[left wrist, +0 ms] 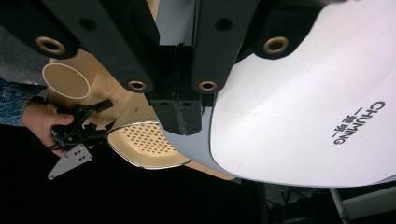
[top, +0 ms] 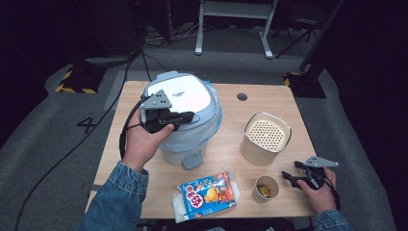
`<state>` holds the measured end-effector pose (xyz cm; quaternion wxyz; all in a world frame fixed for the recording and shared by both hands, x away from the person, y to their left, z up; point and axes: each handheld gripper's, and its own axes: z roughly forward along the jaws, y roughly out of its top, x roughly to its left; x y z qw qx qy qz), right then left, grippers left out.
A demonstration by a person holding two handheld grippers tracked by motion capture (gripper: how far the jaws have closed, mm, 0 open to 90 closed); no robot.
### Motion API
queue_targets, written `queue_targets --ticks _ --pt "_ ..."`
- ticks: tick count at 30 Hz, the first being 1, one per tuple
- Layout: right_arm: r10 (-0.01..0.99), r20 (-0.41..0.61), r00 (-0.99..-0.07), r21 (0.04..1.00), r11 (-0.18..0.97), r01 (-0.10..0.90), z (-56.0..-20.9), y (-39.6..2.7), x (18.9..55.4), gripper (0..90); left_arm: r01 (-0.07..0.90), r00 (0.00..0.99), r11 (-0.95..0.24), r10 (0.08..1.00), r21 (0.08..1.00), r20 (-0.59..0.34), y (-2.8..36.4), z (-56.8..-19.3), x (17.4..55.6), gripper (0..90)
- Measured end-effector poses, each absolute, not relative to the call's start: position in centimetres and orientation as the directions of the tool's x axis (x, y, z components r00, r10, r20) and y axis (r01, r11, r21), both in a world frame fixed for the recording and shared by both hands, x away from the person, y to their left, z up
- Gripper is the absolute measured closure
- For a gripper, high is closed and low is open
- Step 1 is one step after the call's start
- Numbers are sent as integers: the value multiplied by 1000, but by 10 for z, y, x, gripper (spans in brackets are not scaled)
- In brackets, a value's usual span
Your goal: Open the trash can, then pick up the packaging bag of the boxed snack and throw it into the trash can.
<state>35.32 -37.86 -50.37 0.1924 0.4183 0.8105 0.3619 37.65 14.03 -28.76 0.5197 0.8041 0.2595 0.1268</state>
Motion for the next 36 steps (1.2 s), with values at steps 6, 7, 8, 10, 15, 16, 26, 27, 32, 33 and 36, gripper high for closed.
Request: queue_targets --ticks 6,7,8,10,15,16,26,27,32,33,36 --pt "818 -9 -576 748 388 539 -504 -379 353 248 297 832 -374 553 879 -45 137 -282 377 898" --pt "818 -9 -576 748 388 539 -504 -379 353 248 301 833 -380 551 875 -47 136 -281 376 897" --pt "818 -10 -576 748 388 539 -504 -379 353 248 298 834 -388 551 872 -40 135 -281 376 899" --pt "818 -10 -576 748 388 539 -504 -379 353 249 305 834 -396 551 866 -42 134 -280 376 899" --pt "818 -10 -576 748 388 539 -504 -378 353 249 319 828 -400 558 859 -48 134 -279 377 899" --pt "818 -11 -576 748 389 538 -504 -379 353 249 320 830 -391 555 863 -56 135 -280 378 899" --pt "818 -12 -576 748 389 538 -504 -378 353 249 257 897 -418 440 871 -53 125 -283 355 559" --pt "818 -12 -575 748 389 538 -504 -378 353 250 252 901 -426 431 869 -50 122 -284 352 546" --pt "818 -12 -575 749 389 537 -504 -378 353 250 237 909 -468 416 851 -25 114 -295 341 488" --pt "818 -12 -575 748 389 537 -504 -378 353 250 240 909 -467 415 851 -29 112 -299 340 478" --pt "818 -12 -575 748 389 537 -504 -378 353 250 248 910 -485 415 838 -29 109 -311 338 439"
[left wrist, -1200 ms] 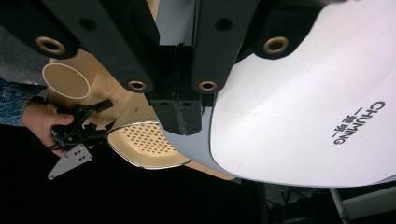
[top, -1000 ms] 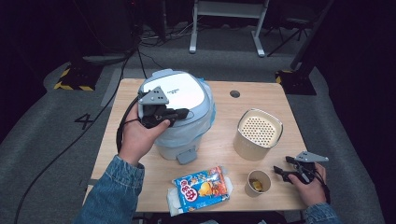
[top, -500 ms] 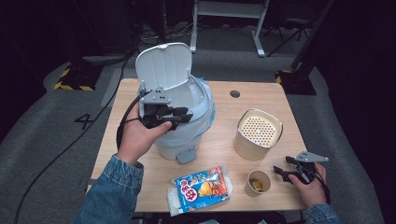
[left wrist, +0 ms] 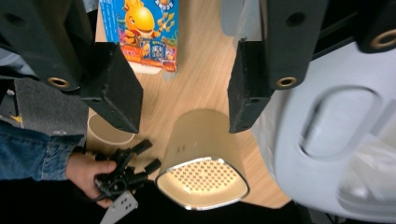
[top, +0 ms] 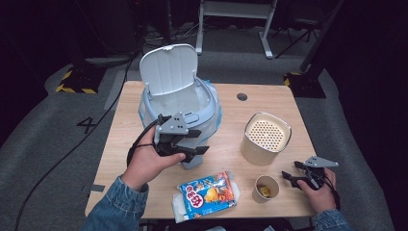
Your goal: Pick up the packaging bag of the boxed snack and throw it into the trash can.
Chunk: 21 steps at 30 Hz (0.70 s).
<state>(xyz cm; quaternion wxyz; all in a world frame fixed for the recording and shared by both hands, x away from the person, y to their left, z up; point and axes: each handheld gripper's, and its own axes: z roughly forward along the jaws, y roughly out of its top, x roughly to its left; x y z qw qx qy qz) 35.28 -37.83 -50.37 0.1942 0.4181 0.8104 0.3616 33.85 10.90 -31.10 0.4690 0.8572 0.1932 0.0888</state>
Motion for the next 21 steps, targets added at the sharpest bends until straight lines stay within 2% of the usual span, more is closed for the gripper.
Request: queue_targets --ticks 15,21 --pt "818 -12 -575 748 389 537 -504 -378 353 251 345 902 -505 411 791 -131 98 -393 342 409" --pt "817 -12 -576 748 390 537 -504 -378 353 250 385 898 -549 409 742 -163 94 -420 348 438"
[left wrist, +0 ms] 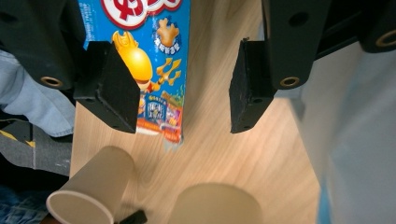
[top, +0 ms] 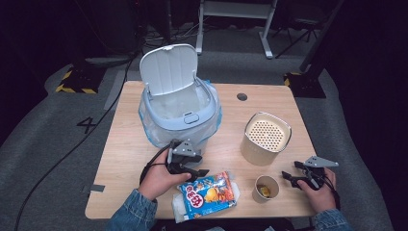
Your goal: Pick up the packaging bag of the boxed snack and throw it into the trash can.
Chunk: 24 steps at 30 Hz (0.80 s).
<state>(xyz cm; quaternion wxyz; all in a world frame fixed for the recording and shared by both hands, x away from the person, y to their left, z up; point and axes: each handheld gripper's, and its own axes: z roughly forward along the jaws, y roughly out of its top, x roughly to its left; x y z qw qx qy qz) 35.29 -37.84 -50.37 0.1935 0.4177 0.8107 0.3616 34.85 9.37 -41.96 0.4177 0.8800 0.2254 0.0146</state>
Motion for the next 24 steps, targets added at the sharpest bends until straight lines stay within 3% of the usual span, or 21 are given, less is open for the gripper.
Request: queue_targets --ticks 15,24 --pt "818 -13 -576 748 390 537 -504 -378 353 250 417 905 -652 361 633 -224 63 -465 349 475" --pt "817 -12 -576 748 389 537 -504 -378 353 250 476 879 -681 385 556 -280 56 -477 354 500"
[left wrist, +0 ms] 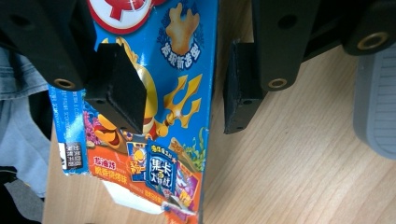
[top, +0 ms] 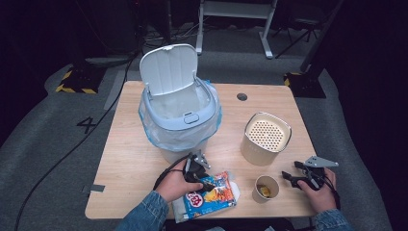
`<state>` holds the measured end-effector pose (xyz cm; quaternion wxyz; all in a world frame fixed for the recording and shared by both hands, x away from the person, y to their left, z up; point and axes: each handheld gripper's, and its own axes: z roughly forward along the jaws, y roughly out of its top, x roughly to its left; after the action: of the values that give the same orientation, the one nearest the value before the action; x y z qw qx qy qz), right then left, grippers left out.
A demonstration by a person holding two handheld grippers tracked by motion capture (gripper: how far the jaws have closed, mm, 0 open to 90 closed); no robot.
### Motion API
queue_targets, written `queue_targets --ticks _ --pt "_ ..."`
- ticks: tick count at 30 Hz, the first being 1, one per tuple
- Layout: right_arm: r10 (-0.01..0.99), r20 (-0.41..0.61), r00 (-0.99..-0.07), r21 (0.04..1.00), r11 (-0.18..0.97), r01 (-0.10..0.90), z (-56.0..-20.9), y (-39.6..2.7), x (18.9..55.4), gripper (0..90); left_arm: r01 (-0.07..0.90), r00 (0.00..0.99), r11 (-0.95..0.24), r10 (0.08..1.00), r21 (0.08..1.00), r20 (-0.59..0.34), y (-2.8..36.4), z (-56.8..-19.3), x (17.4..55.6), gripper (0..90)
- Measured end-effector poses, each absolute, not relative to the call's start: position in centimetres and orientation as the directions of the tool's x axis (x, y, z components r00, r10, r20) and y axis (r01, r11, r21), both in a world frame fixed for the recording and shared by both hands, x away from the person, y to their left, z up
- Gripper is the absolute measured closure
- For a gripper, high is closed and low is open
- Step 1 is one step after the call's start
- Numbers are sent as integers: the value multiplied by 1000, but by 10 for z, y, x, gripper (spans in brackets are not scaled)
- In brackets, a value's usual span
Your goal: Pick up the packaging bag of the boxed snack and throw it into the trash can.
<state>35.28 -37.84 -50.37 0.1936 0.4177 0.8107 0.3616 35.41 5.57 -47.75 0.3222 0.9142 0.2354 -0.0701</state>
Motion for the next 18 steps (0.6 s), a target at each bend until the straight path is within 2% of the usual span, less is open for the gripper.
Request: queue_targets --ticks 1,10,14,18 --pt "818 -12 -576 748 389 537 -504 -378 353 251 479 877 -682 388 552 -283 56 -478 354 509" --pt "818 -12 -576 748 389 537 -504 -378 353 250 460 887 -701 382 545 -259 56 -474 355 802" --pt "817 -11 -576 748 389 537 -504 -378 353 250 470 882 -660 373 586 -287 64 -466 355 865" --pt "817 -11 -576 748 389 537 -504 -378 353 251 447 893 -604 346 660 -288 71 -451 350 888"
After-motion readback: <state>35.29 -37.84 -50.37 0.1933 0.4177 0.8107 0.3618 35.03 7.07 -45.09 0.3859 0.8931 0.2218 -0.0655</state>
